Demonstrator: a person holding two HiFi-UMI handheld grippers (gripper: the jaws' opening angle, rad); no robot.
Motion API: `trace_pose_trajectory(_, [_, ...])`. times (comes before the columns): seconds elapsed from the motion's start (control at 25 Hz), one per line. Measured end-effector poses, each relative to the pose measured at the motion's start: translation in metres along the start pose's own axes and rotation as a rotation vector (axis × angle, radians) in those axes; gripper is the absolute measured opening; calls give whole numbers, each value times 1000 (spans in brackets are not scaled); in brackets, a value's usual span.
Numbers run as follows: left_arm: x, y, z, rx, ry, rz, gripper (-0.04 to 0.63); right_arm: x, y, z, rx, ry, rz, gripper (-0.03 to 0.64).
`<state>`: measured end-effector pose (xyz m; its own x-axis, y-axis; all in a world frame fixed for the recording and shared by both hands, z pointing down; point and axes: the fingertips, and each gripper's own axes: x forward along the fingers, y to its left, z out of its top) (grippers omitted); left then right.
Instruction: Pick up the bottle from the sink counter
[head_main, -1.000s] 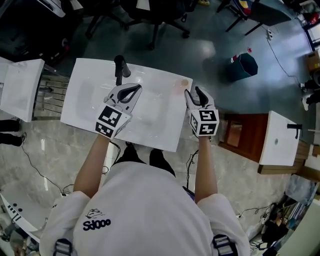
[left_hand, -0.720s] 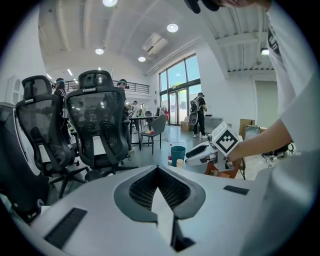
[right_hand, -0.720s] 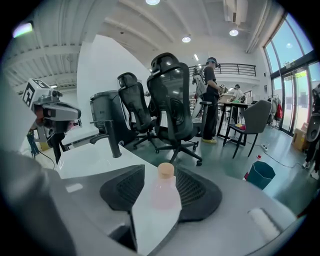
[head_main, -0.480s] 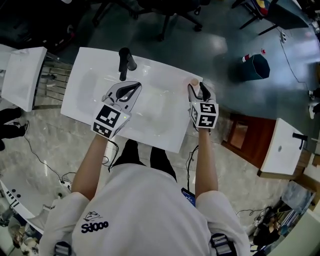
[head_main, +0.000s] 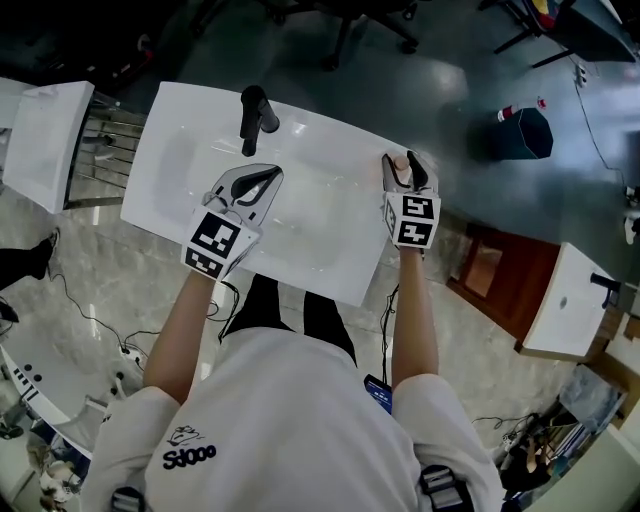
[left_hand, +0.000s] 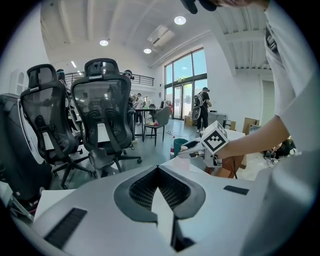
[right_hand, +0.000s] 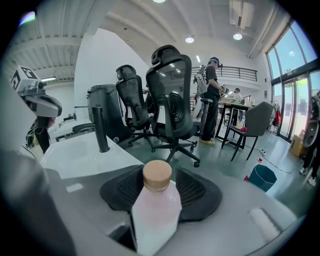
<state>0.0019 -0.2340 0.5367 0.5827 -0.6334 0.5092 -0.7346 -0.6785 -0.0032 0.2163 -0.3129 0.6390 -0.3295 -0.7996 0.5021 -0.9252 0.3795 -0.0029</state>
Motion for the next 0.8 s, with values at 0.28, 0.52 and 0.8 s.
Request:
trace_pose_trajectory(0.28, [2,-3,-7,-2,13,-9,5,11,7,3,-68,-15,7,174])
trace_pose_trajectory(0.52, [0,-9,-11,-2,21,-19,5,12,4,4,-55,-43,-32,130])
trace_pose_trajectory(0.8, [-1,-12,-14,-1,25,-27,5,10,7,5,-61,-60,-14,120])
